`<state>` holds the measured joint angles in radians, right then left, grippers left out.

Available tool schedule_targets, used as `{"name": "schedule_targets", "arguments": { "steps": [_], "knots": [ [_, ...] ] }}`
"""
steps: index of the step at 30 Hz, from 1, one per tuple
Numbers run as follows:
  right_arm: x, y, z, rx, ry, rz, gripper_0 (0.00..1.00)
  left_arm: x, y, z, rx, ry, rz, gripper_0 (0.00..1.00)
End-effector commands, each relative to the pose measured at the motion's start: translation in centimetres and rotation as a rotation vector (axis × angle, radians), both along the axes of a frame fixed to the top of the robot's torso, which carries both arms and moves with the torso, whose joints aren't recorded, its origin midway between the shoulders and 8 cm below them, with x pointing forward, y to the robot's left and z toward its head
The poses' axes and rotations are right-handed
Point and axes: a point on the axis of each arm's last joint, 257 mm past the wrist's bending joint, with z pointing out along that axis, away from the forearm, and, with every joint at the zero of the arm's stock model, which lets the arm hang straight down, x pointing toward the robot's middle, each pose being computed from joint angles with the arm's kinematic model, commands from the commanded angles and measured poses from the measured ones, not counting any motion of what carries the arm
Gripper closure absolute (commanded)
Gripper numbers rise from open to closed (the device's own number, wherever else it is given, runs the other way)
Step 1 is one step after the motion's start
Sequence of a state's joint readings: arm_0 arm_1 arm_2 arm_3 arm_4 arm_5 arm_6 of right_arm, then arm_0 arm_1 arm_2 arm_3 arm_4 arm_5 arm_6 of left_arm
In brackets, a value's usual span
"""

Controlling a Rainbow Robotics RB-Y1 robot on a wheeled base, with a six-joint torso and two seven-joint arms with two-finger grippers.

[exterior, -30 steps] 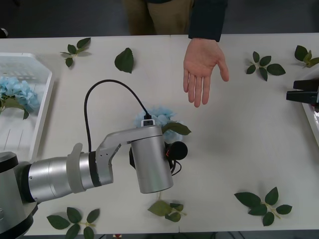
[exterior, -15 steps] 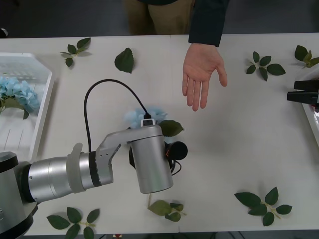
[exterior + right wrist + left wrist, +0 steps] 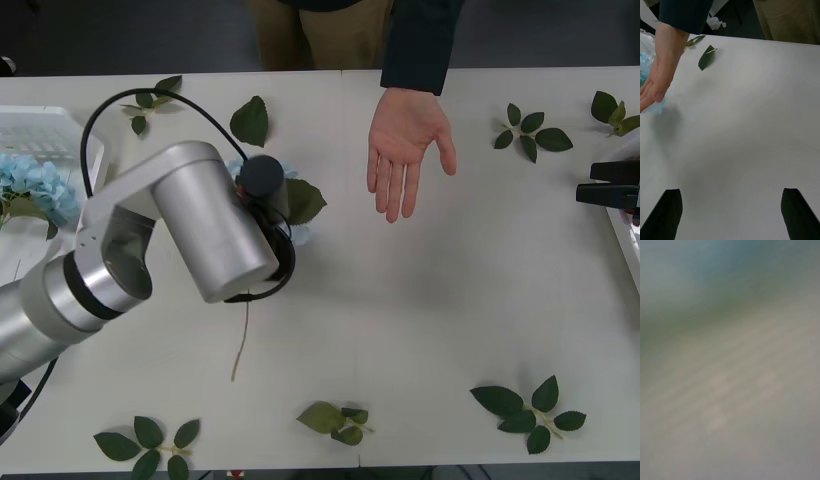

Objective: Place the red flowers into the right box and the blue flowers into the left box. If a person shows an open palm, hand one flower to the person first, then continue sorting.

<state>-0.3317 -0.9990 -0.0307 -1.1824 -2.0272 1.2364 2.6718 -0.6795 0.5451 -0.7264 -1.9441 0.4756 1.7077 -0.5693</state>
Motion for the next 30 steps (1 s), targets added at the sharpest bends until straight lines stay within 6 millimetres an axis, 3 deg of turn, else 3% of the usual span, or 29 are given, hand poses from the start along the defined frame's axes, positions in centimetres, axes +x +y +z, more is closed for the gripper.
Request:
{"name": "schedule_targets", "arguments": {
  "steps": [1, 5, 8, 14, 22, 27, 30],
  "knots": [
    [0.8, 0.8, 2.3, 0.022, -0.061, 0.019, 0.24, 0.6, 2.9, 5.2, -0.018, -0.05, -0.099, 1.0],
    [0.8, 1.1, 2.8, 0.037, -0.068, 0.024, 0.24, 1.5, 2.1, 8.9, -0.049, -0.117, -0.256, 1.0],
    [0.7, 1.3, 3.2, 0.051, -0.072, 0.031, 0.24, 2.6, 0.4, 12.3, -0.067, -0.226, -0.394, 1.0],
    [0.4, 2.1, 4.5, 0.101, -0.089, 0.054, 0.24, 5.0, -6.4, 19.2, -0.201, -0.537, -0.579, 1.0],
    [0.1, 3.1, 5.5, 0.109, -0.108, 0.084, 0.23, 7.7, -15.1, 27.9, -0.471, -0.975, -0.654, 1.0],
    [0.1, 3.1, 5.3, 0.104, -0.105, 0.085, 0.24, 9.1, -18.2, 31.5, -0.535, -1.174, -0.682, 1.0],
    [0.1, 3.0, 5.3, 0.106, -0.103, 0.082, 0.24, 9.9, -19.0, 32.8, -0.517, -1.239, -0.686, 1.0]
  ]
}}
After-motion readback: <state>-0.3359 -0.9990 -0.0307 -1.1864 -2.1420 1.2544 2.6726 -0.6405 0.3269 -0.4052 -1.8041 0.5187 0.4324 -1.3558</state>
